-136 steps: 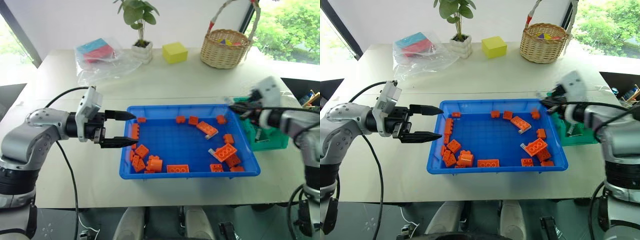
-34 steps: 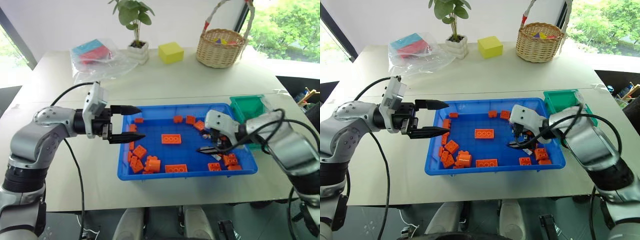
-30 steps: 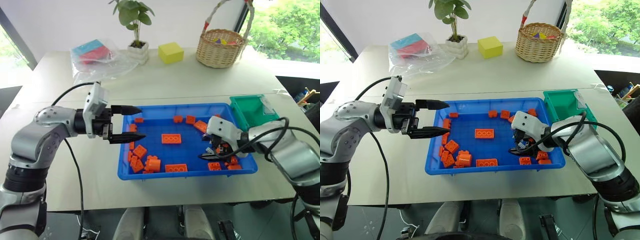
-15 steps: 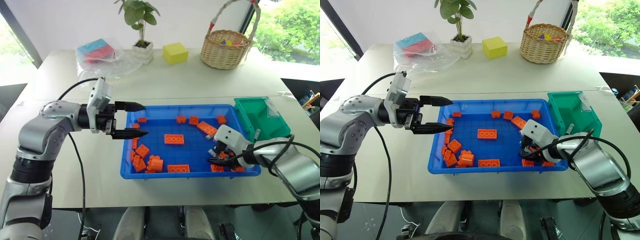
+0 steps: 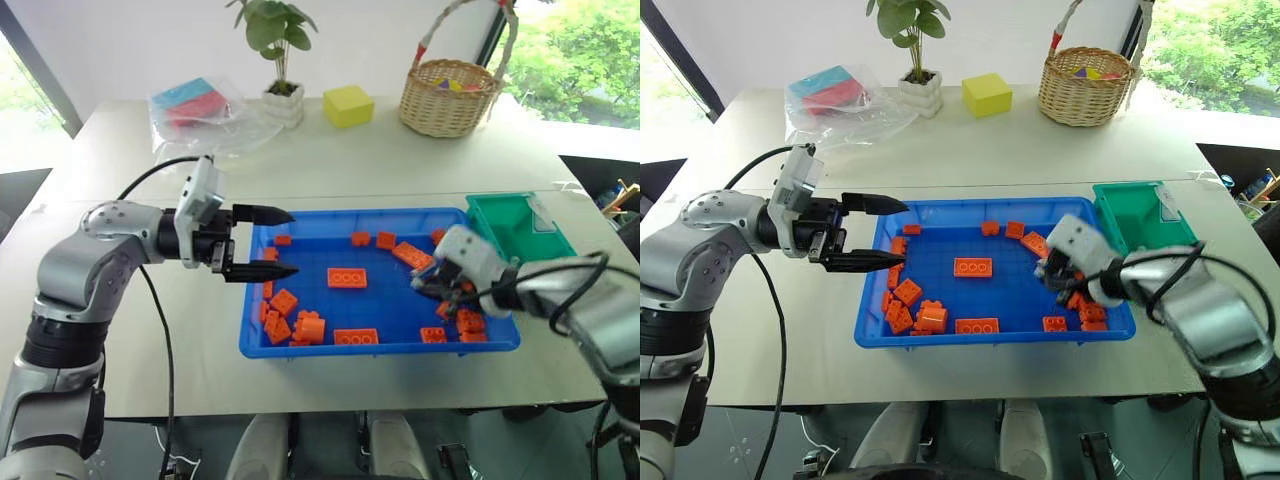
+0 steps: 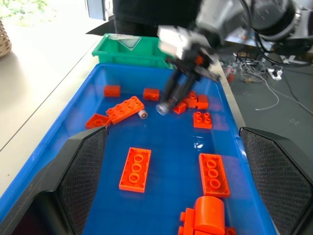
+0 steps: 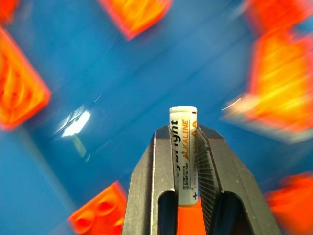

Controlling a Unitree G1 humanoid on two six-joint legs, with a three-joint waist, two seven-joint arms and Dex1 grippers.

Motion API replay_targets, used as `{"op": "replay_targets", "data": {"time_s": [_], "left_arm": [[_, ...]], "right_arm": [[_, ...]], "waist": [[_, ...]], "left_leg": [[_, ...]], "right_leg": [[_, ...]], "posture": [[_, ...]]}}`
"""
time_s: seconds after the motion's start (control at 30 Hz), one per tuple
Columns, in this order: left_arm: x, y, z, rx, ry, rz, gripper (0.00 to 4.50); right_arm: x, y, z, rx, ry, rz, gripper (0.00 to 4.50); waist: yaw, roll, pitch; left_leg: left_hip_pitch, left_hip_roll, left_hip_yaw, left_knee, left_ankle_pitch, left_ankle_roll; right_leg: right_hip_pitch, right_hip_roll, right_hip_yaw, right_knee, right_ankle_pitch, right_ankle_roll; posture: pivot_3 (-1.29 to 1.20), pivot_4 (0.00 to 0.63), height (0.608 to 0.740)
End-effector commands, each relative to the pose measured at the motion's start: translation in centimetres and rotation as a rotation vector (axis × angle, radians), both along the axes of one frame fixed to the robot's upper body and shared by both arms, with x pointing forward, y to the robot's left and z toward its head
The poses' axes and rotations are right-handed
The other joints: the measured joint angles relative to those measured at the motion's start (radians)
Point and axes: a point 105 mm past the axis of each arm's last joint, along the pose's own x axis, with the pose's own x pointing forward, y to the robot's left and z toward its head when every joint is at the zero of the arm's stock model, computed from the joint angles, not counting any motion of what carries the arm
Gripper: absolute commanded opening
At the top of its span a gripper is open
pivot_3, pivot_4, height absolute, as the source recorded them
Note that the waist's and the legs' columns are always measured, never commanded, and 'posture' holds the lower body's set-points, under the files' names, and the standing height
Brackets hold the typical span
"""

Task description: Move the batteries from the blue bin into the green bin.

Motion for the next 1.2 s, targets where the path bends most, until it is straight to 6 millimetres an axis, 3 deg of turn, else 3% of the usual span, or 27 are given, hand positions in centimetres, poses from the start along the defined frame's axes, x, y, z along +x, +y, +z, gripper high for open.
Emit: {"op": "replay_targets", "data": {"time_s": [0.03,0.13,0.23,0.47,0.5,0.63,0.67,0.73,0.93,0.97,1.07,1.2], "left_arm": [[-0.5,0.1,0.6,-0.003,-0.027,-0.017,4.5],[-0.6,0.1,0.6,-0.001,-0.027,-0.017,4.5],[-0.5,0.1,0.5,-0.001,-0.027,-0.018,4.5],[-0.4,-0.2,0.8,-0.002,-0.034,-0.027,4.5],[-0.3,-0.2,0.8,-0.002,-0.035,-0.027,4.5],[-0.2,-0.3,1.0,0.0,-0.039,-0.027,4.5],[-0.2,-0.3,1.0,0.0,-0.039,-0.027,4.5],[-0.3,-0.3,1.0,0.0,-0.04,-0.028,4.5],[-0.2,-0.2,1.0,0.001,-0.042,-0.021,4.5],[-0.2,-0.2,1.0,0.0,-0.043,-0.02,4.5],[-0.2,-0.3,1.0,-0.006,-0.045,-0.017,4.5],[-0.3,-0.3,1.0,-0.01,-0.045,-0.011,4.5]], "right_arm": [[1.7,-4.0,4.3,0.013,-0.128,-0.152,0.03],[2.4,-8.3,6.2,-0.01,-0.183,-0.295,0.03],[2.5,-11.5,6.2,-0.028,-0.182,-0.396,0.03],[2.7,-13.9,4.0,0.002,-0.159,-0.473,0.03],[2.7,-13.9,3.8,0.015,-0.154,-0.479,1.1],[3.1,-14.0,3.7,0.026,-0.184,-0.481,3.03],[3.2,-13.7,4.0,0.033,-0.197,-0.461,3.5],[3.3,-12.9,4.5,0.044,-0.218,-0.413,3.5],[4.4,-5.9,6.2,0.144,-0.242,-0.211,3.5],[4.5,-4.6,6.0,0.146,-0.233,-0.189,3.5],[4.9,-1.0,4.0,0.15,-0.191,-0.156,4.39],[4.4,1.6,1.3,0.12,-0.122,-0.114,4.45]], "waist": [[0.004,0.0,0.0],[0.006,0.0,0.0],[0.001,0.0,0.0],[-0.007,0.001,0.0],[-0.007,0.001,0.0],[-0.005,0.001,0.0],[-0.004,0.001,0.0],[-0.003,0.001,0.0],[-0.017,0.001,0.0],[-0.02,0.001,0.0],[-0.022,0.0,0.0],[-0.017,0.001,0.0]], "left_leg": [[0.0,0.0,0.0,0.0,0.0,0.0],[-0.002,0.0,0.0,0.0,0.0,0.0],[-0.002,-0.001,0.001,0.0,-0.001,0.001],[-0.001,0.0,0.002,0.0,-0.001,0.002],[-0.001,0.0,0.002,0.0,-0.001,0.002],[-0.001,0.0,0.002,0.0,-0.001,0.002],[-0.001,0.0,0.002,0.0,-0.001,0.002],[-0.001,0.0,0.002,0.0,-0.001,0.002],[0.0,0.001,0.002,0.0,-0.001,0.002],[0.0,0.001,0.001,0.0,-0.001,0.002],[0.0,0.001,0.0,-0.001,-0.001,0.002],[-0.001,0.0,0.0,-0.001,-0.001,0.001]], "right_leg": [[0.0,0.0,0.0,0.0,0.0,0.0],[0.0,0.0,-0.001,-0.001,0.0,0.0],[0.0,0.0,0.0,-0.002,0.0,0.0],[0.0,0.0,0.0,-0.001,0.0,0.0],[0.0,0.0,0.0,-0.001,0.0,0.0],[0.0,0.0,0.0,-0.001,0.0,0.0],[0.0,0.0,0.0,-0.001,0.0,0.0],[0.0,0.0,0.0,-0.001,0.0,0.0],[0.0,0.0,0.0,-0.001,0.0,0.0],[0.0,0.001,0.0,-0.001,0.0,0.0],[0.0,0.001,0.0,-0.001,0.0,0.0],[0.0,0.0,0.0,-0.001,0.0,0.0]], "posture": [[0.0,0.15,0.702],[0.0,0.15,0.702],[0.0,0.15,0.702],[0.0,0.15,0.702],[0.0,0.15,0.702],[0.0,0.15,0.702],[0.0,0.15,0.702],[0.0,0.15,0.702],[0.0,0.15,0.702],[0.0,0.15,0.702],[0.0,0.15,0.702],[0.0,0.15,0.702]]}}
